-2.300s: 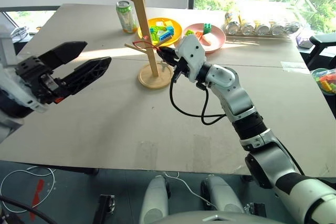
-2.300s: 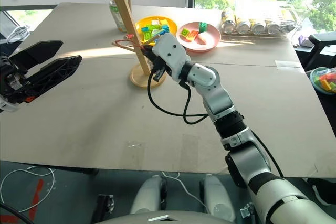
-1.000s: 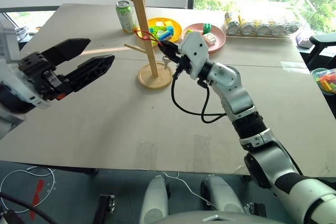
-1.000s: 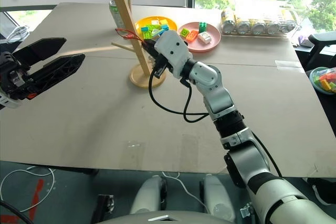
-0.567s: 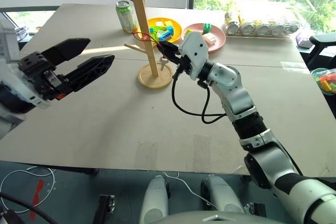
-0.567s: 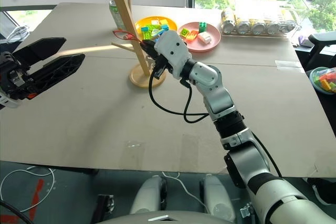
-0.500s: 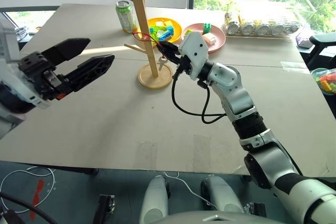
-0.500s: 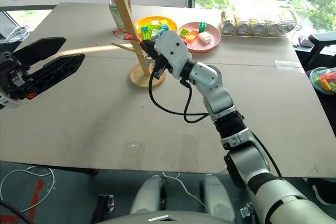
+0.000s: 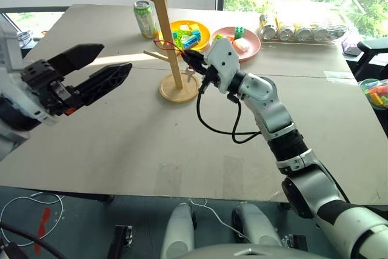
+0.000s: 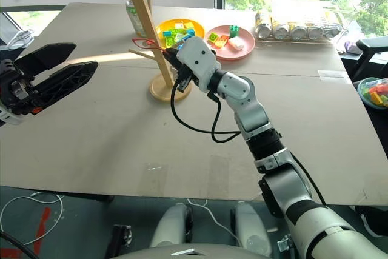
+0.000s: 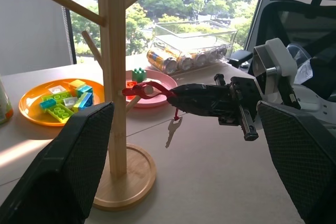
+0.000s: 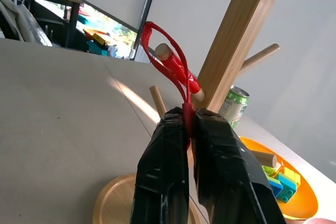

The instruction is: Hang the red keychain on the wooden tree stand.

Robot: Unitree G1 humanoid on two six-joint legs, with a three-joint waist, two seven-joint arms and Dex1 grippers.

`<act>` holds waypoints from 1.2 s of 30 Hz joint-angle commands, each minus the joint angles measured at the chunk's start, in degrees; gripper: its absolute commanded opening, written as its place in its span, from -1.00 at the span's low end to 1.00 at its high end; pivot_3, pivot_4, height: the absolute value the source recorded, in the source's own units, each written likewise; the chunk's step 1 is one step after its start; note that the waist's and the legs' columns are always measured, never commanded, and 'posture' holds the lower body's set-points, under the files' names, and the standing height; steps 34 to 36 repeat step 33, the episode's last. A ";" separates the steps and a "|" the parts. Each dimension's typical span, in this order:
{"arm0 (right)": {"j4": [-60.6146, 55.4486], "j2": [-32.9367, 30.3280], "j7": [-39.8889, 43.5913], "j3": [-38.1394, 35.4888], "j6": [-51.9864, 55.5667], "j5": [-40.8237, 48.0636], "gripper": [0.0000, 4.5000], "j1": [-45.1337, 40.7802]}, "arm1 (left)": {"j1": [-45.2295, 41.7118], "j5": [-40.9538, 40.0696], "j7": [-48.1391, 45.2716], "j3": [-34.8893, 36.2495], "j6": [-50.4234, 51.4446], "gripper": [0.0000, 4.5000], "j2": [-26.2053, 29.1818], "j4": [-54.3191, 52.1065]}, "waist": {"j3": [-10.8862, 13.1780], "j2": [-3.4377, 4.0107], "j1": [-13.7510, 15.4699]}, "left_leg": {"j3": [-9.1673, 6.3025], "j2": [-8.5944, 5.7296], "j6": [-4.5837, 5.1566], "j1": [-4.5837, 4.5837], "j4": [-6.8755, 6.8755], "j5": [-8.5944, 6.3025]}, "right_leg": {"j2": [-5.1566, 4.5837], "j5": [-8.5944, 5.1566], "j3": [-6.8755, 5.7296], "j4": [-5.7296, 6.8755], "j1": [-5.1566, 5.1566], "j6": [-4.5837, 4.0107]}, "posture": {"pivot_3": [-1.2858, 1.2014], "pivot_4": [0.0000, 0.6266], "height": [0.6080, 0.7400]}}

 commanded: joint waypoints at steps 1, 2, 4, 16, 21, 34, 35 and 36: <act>-1.34 0.51 -0.95 -0.61 0.64 0.26 -0.98 -1.63 | -0.76 -0.41 0.04 0.47 -1.37 1.00 0.57 -0.71 | 0.00 0.00 0.00 | 0.00 0.00 0.00 0.00 0.00 0.00 | 0.00 0.00 0.00 0.00 0.00 0.00 | 0.03 -0.52 0.89; -1.24 0.60 -1.18 -0.75 0.89 0.28 -0.98 -1.71 | -0.80 -0.39 0.03 0.41 -1.41 1.00 0.57 -0.67 | 0.00 0.00 0.00 | 0.00 0.00 0.00 0.00 0.00 0.00 | 0.00 0.00 0.00 0.00 0.00 0.00 | 0.03 -0.52 0.89; -0.93 0.70 -1.66 -0.93 1.34 0.16 -0.98 -1.94 | -0.84 -0.35 -0.02 0.28 -1.48 1.00 0.60 -0.63 | 0.00 0.00 0.00 | 0.00 0.00 0.00 0.00 0.00 0.00 | 0.00 0.00 0.00 0.00 0.00 0.00 | 0.03 -0.52 0.89; 1.33 -0.24 -2.42 -0.02 2.38 -2.44 -0.28 -2.79 | -2.33 0.79 -0.93 -1.46 -2.16 1.00 0.84 0.54 | 0.02 0.00 0.00 | 0.00 0.00 0.00 0.00 -0.01 0.00 | 0.00 0.00 0.00 -0.01 -0.01 0.00 | 0.03 -0.52 0.89; -2.76 -2.43 1.19 -0.51 4.33 -0.65 0.71 -0.66 | -3.27 2.14 -1.86 -2.43 -1.82 1.00 1.34 1.52 | 0.03 0.00 0.03 | 0.01 0.00 0.00 -0.01 -0.01 0.00 | 0.00 0.00 0.00 -0.01 -0.01 0.00 | 0.03 -0.52 0.89; -21.72 -22.14 19.32 -7.46 29.23 16.51 0.97 4.52 | -2.60 12.51 -12.70 -6.49 -1.12 1.00 7.80 7.72 | 0.26 0.17 0.21 | 0.05 0.00 0.00 0.01 -0.04 0.00 | 0.00 -0.01 0.01 -0.04 -0.02 -0.01 | 0.03 -0.52 0.89; -21.72 -22.14 19.32 -7.46 29.23 16.51 0.97 4.52 | -2.60 12.51 -12.70 -6.49 -1.12 1.00 7.80 7.72 | 0.26 0.17 0.21 | 0.05 0.00 0.00 0.01 -0.04 0.00 | 0.00 -0.01 0.01 -0.04 -0.02 -0.01 | 0.03 -0.52 0.89; -21.72 -22.14 19.32 -7.46 29.23 16.51 0.97 4.52 | -2.60 12.51 -12.70 -6.49 -1.12 1.00 7.80 7.72 | 0.26 0.17 0.21 | 0.05 0.00 0.00 0.01 -0.04 0.00 | 0.00 -0.01 0.01 -0.04 -0.02 -0.01 | 0.03 -0.52 0.89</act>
